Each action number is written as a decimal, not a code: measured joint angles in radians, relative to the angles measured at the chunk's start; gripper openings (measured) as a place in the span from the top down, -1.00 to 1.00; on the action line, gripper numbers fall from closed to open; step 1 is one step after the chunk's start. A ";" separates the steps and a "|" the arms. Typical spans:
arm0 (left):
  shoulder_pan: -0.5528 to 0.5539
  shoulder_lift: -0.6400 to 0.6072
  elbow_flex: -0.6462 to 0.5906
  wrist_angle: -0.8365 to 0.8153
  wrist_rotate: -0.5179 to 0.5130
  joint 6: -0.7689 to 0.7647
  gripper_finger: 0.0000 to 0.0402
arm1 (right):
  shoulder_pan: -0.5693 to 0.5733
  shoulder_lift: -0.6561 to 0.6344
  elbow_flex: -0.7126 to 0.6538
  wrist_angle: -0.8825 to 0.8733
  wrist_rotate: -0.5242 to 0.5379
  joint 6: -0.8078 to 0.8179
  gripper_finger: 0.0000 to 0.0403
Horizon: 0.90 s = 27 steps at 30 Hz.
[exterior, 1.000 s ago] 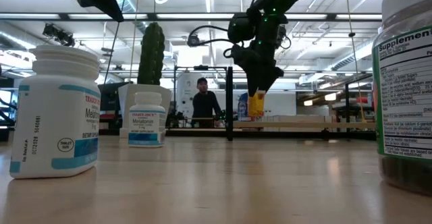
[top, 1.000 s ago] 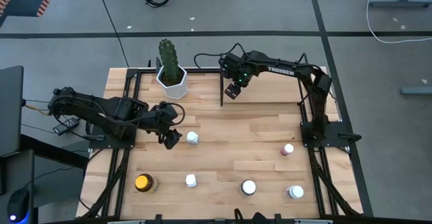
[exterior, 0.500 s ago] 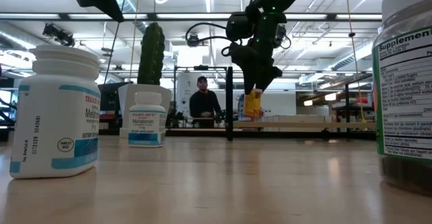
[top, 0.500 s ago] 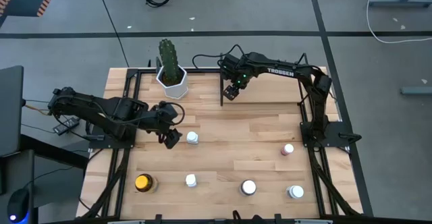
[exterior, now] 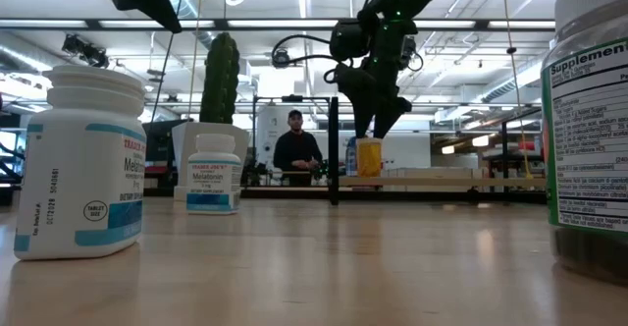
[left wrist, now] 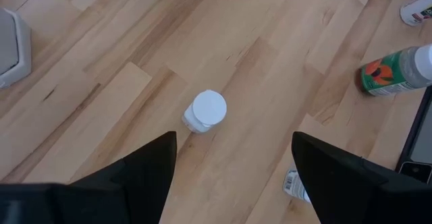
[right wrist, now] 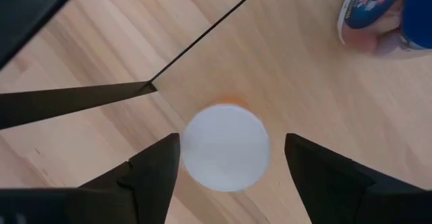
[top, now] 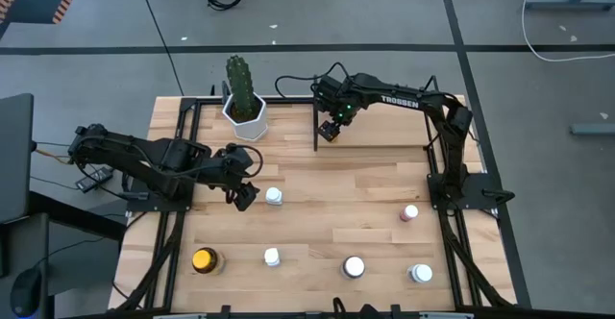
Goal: Pick and place medicine bottles onto shelf by color
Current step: Put the orange pill bottle on the shelf, then put the top white pill bottle on the shelf
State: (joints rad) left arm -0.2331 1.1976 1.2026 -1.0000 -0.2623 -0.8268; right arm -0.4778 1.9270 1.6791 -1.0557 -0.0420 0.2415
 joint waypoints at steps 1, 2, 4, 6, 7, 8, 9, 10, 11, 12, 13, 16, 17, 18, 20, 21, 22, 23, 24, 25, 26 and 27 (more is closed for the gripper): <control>0.000 0.000 0.000 0.000 0.000 0.000 -0.48 | 0.000 0.000 0.000 0.000 0.010 0.000 -0.37; 0.000 0.000 0.000 0.000 0.000 0.000 -0.48 | 0.000 0.000 0.000 0.000 0.018 0.000 -0.37; 0.000 0.000 0.000 0.000 0.001 0.000 -0.48 | 0.000 0.000 0.000 0.000 0.029 0.001 -0.37; 0.000 0.000 0.000 0.000 0.000 0.000 -0.48 | 0.000 0.000 0.000 0.000 0.048 0.001 -0.37; 0.000 0.000 0.000 0.000 0.001 0.000 -0.48 | 0.000 0.000 0.000 0.000 0.057 0.002 -0.37; 0.000 0.000 0.000 0.000 0.000 0.000 -0.48 | 0.000 0.000 0.000 0.000 0.068 0.002 -0.37; 0.000 0.000 0.000 0.000 0.001 0.000 -0.48 | 0.000 0.000 0.000 0.000 0.080 0.002 -0.37; 0.000 0.000 0.000 0.000 0.001 0.000 -0.48 | 0.000 0.000 0.000 0.002 0.089 0.003 -0.37; 0.000 0.000 0.000 0.000 0.001 0.000 -0.48 | 0.000 0.000 -0.001 0.008 0.093 0.009 -0.37; 0.000 0.000 0.000 0.000 0.001 0.000 -0.48 | 0.000 0.000 -0.001 0.015 0.094 0.017 -0.37; 0.000 0.000 0.000 0.000 0.001 0.000 -0.48 | 0.000 0.000 -0.001 0.022 0.094 0.025 -0.37; 0.000 0.000 0.000 0.000 0.001 0.001 -0.48 | 0.000 -0.001 -0.001 0.040 0.094 0.045 -0.37; 0.000 0.000 0.000 0.000 0.001 0.001 -0.48 | 0.000 -0.001 -0.001 0.046 0.094 0.049 -0.37; 0.000 0.000 0.000 0.000 0.001 0.001 -0.48 | 0.000 -0.001 -0.001 0.053 0.094 0.055 -0.37; 0.000 0.000 0.000 0.000 0.001 0.001 -0.48 | 0.000 -0.001 -0.001 0.057 0.094 0.060 -0.37; 0.000 0.000 0.000 0.000 0.001 0.001 -0.48 | 0.000 -0.001 -0.001 0.055 0.093 0.059 -0.37; 0.000 0.000 0.000 0.000 0.001 0.001 -0.48 | 0.000 -0.001 -0.001 0.050 0.093 0.057 -0.37; 0.000 0.000 0.000 0.000 0.001 0.002 -0.48 | -0.001 -0.002 0.000 0.039 0.093 0.056 -0.37; 0.000 0.000 0.000 0.000 0.001 0.002 -0.48 | -0.005 -0.003 0.005 0.017 0.092 0.055 -0.37; 0.000 0.000 0.000 0.000 0.001 0.003 -0.48 | -0.006 -0.004 0.013 -0.001 0.091 0.055 -0.37; 0.000 0.000 0.000 0.000 0.001 0.003 -0.48 | -0.006 -0.005 0.025 -0.012 0.090 0.055 -0.37; 0.000 0.000 0.000 0.000 0.001 0.004 -0.48 | -0.006 -0.005 0.039 -0.029 0.090 0.055 -0.37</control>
State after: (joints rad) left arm -0.2329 1.1976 1.2026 -0.9997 -0.2615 -0.8225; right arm -0.4839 1.9221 1.7176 -1.0852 0.0483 0.2962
